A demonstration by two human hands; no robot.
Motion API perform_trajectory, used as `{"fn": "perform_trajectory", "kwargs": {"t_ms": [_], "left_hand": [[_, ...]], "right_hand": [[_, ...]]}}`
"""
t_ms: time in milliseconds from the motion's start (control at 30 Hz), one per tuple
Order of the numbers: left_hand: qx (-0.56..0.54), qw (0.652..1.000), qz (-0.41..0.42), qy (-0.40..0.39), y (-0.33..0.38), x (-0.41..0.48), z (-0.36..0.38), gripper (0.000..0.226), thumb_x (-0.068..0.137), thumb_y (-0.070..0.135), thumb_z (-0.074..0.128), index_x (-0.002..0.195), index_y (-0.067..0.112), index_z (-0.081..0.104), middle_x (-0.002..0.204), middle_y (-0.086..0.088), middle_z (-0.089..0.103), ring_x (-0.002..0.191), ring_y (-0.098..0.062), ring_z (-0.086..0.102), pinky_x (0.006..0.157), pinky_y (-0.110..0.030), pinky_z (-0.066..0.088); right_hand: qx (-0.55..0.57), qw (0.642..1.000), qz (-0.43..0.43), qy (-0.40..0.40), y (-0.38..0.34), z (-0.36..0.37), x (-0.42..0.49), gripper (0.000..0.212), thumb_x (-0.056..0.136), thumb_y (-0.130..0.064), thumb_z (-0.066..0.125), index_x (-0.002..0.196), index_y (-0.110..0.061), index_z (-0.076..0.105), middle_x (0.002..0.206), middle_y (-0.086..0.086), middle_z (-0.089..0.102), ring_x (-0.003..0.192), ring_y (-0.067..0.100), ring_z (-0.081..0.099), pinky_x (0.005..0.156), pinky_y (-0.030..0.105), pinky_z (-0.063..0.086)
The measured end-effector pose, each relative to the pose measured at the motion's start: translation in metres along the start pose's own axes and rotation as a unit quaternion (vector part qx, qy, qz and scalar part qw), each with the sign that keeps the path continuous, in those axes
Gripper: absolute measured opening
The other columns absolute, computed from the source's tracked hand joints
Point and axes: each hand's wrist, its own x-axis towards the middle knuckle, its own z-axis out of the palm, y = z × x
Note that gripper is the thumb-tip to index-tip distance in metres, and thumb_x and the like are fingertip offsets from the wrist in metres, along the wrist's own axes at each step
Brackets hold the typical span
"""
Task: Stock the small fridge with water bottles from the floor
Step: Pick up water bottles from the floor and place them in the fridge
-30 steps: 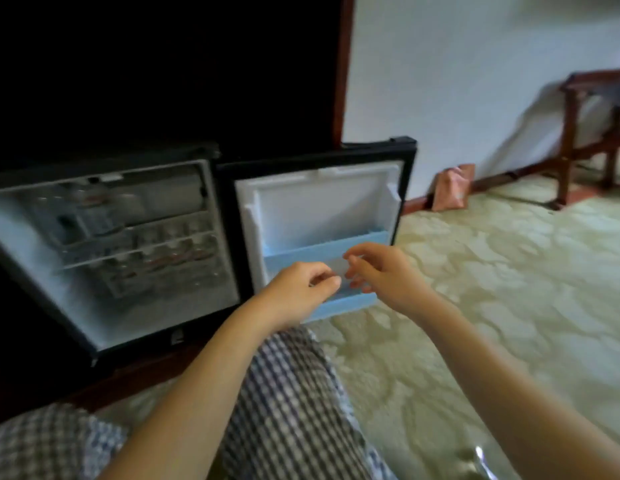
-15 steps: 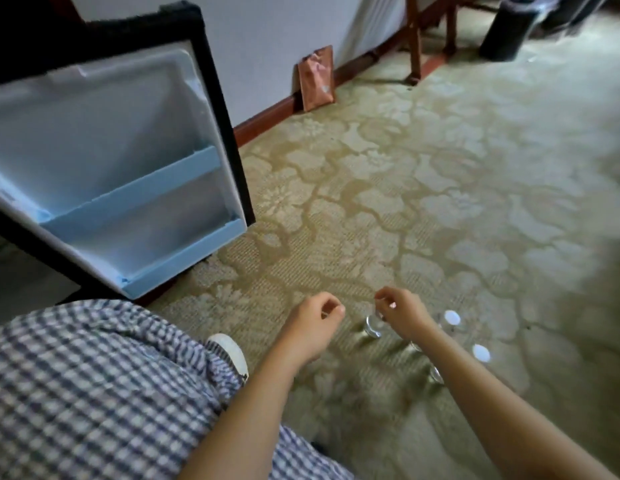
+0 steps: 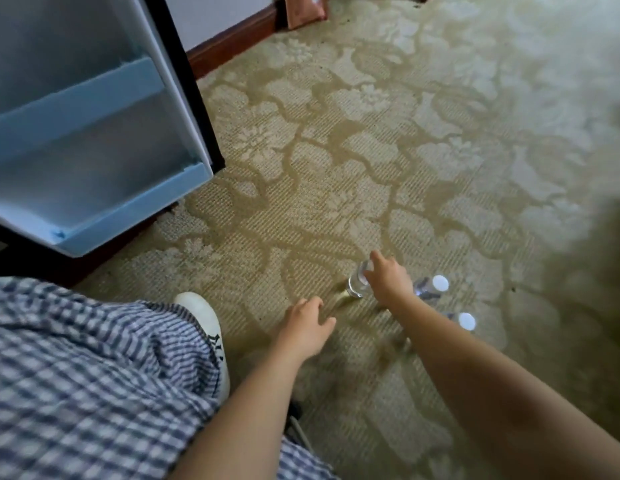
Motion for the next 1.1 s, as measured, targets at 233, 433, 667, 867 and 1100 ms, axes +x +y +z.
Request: {"fn": "perform_trajectory", "kwargs": {"t_ms": [233,433,667,867,1100], "left_hand": [[-0.063,0.998,-0.005,-0.001,0.002,0.005,-0.012,0.057,0.091,0.036,0.054,0.141,0.017,0.034,0.144,-0.004,0.042,0.130,-0.024,0.043,0.104,-0.041,0.041],[-0.144,0.988,0.054,-0.033,0.002,-0.009,-0.020,0.087,0.080,0.034,0.071,0.147,0.020,0.018,0.147,-0.002,0.035,0.135,-0.027,0.039,0.105,-0.032,0.035],[-0.305,0.944,0.117,0.050,-0.001,-0.023,-0.046,0.072,0.065,0.043,0.078,0.126,0.021,0.047,0.115,0.006,0.065,0.103,-0.013,0.063,0.092,-0.033,0.053],[-0.374,0.905,0.156,0.130,0.002,-0.045,-0.068,0.064,0.062,0.044,0.082,0.112,0.009,0.063,0.098,-0.001,0.074,0.088,-0.011,0.072,0.081,-0.032,0.059],[-0.394,0.879,0.181,0.200,-0.009,-0.095,-0.135,0.029,0.065,0.040,0.082,0.081,0.024,0.064,0.072,0.012,0.069,0.063,0.002,0.065,0.058,-0.013,0.048]], "right_hand": [[0.002,0.995,-0.095,-0.009,-0.008,-0.029,-0.011,0.039,0.093,-0.033,0.054,0.126,-0.013,0.046,0.106,0.014,0.065,0.089,0.028,0.061,0.066,0.030,0.044],[0.080,0.966,-0.244,-0.017,-0.045,-0.088,-0.048,0.019,0.085,-0.031,0.064,0.084,-0.015,0.054,0.068,-0.008,0.052,0.062,0.011,0.050,0.054,0.024,0.038],[0.175,0.916,-0.359,-0.032,-0.112,-0.147,-0.085,0.018,0.080,-0.017,0.069,0.076,-0.002,0.062,0.062,-0.003,0.051,0.051,0.005,0.044,0.046,0.015,0.034],[0.214,0.895,-0.390,-0.013,-0.153,-0.172,-0.107,0.018,0.080,-0.023,0.069,0.073,-0.008,0.063,0.063,-0.001,0.053,0.057,0.011,0.046,0.054,0.026,0.037],[0.222,0.867,-0.445,-0.022,-0.210,-0.194,-0.140,0.013,0.085,-0.027,0.065,0.092,-0.015,0.066,0.077,-0.005,0.065,0.064,0.005,0.055,0.065,0.019,0.045]]}}
